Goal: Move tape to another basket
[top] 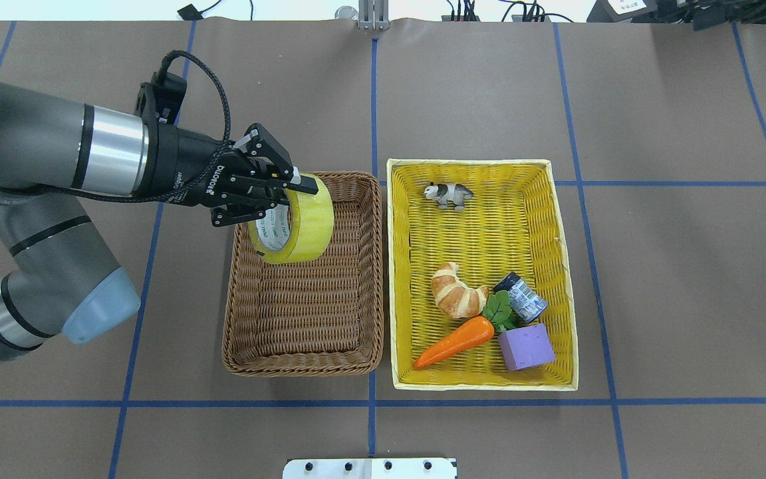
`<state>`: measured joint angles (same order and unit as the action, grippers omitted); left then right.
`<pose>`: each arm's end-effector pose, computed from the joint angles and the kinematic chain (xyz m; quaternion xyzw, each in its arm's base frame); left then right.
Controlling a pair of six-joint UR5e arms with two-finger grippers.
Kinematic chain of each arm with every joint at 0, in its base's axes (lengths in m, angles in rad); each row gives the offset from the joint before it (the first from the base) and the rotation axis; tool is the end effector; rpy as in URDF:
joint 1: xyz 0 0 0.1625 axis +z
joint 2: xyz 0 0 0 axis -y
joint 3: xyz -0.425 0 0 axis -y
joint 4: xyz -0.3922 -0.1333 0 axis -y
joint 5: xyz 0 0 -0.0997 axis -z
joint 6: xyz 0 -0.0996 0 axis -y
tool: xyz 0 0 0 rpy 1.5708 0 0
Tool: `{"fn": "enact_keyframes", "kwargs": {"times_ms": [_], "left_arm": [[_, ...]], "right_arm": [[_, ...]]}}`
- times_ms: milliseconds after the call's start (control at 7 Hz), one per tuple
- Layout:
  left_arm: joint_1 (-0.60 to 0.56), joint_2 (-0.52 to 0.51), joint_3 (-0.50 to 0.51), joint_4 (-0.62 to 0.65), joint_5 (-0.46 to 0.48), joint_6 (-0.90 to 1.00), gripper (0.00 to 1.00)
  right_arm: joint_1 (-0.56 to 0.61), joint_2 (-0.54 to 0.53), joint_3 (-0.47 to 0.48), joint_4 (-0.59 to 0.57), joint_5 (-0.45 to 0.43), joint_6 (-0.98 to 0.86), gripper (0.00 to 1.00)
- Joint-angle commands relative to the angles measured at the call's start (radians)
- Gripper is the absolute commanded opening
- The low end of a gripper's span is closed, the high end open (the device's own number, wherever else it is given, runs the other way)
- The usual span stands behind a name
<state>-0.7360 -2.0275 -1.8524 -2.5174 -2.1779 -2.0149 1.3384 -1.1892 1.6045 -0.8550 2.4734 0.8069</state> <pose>0.3544 -0.4242 0.1716 -0.0933 0.7335 -0.1681 0.6519 -0.0881 -0.6116 0.3347 0.2357 -0.5591 -0.0089 0.7948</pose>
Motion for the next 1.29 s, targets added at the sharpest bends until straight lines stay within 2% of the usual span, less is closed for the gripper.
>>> {"fn": "enact_keyframes", "kwargs": {"times_ms": [0,143,286,429,571,714,1000,1143], "left_arm": [[0.004,-0.029,-0.016,0.254,-0.002,0.178,0.0],[0.03,-0.039,-0.017,0.367,-0.002,0.264,0.0],[0.062,-0.046,-0.014,0.481,0.004,0.338,0.0],[0.087,-0.063,-0.008,0.57,0.012,0.391,0.0],[0.101,-0.095,0.021,0.622,0.023,0.427,0.0],[0.118,-0.112,0.066,0.629,0.029,0.436,0.0],[0.164,-0.209,0.223,0.629,0.114,0.438,0.0],[0.164,-0.209,0.235,0.632,0.115,0.438,0.0]], "right_arm": [[0.057,0.0,0.054,-0.459,-0.143,-0.6,1.0],[0.079,0.0,0.061,-0.618,-0.165,-0.761,1.0],[0.071,0.008,0.072,-0.786,-0.182,-0.806,1.0],[0.068,0.014,0.083,-0.917,-0.238,-0.916,1.0],[0.052,0.023,0.115,-1.043,-0.34,-0.937,1.0],[0.056,0.023,0.12,-1.07,-0.372,-0.946,1.0],[0.059,-0.006,0.136,-1.07,-0.363,-0.946,1.0],[0.059,-0.029,0.153,-1.072,-0.352,-0.946,1.0]]}}
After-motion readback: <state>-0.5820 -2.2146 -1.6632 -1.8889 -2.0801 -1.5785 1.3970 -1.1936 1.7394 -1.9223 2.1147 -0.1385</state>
